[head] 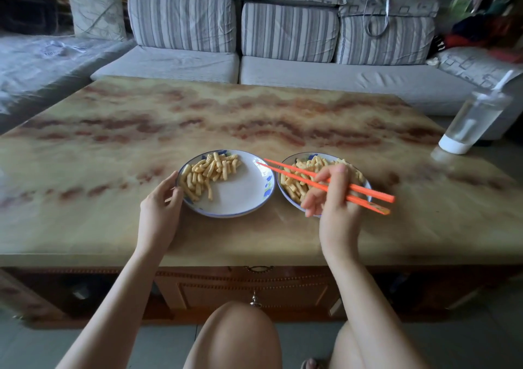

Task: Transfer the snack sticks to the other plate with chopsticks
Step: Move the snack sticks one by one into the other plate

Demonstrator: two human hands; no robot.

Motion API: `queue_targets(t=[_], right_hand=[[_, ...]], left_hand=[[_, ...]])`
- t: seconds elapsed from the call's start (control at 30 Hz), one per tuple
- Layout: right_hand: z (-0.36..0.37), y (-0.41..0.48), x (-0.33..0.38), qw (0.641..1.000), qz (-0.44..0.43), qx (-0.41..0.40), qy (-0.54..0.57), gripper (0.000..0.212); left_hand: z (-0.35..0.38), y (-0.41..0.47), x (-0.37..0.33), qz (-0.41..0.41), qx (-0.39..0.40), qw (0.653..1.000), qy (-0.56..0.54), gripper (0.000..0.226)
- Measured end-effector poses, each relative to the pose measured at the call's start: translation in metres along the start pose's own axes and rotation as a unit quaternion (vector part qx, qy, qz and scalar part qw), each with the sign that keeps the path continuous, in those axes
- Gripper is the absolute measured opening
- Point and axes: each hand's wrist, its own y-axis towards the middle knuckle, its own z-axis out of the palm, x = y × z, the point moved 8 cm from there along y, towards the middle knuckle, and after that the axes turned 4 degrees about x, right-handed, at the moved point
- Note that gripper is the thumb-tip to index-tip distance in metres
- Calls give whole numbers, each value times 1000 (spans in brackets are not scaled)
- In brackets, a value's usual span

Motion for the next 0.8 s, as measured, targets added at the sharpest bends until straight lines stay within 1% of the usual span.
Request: queue_targets(t=[0.13,0.27,0.57,0.8], right_hand=[[35,-5,-15,996,19,82,-12,36],[53,-8,-26,993,33,112,-23,36],[62,-7,-34,992,58,110,-31,38],[42,-7,-23,998,50,47,7,40]], left_hand=[[0,0,-1,1,-2,1000,-1,39],[-1,-1,-2,-2,-5,1000,-4,38],[1,1,1,-3,-1,1000,-1,39],[0,1,0,1,-2,1000,5,39]])
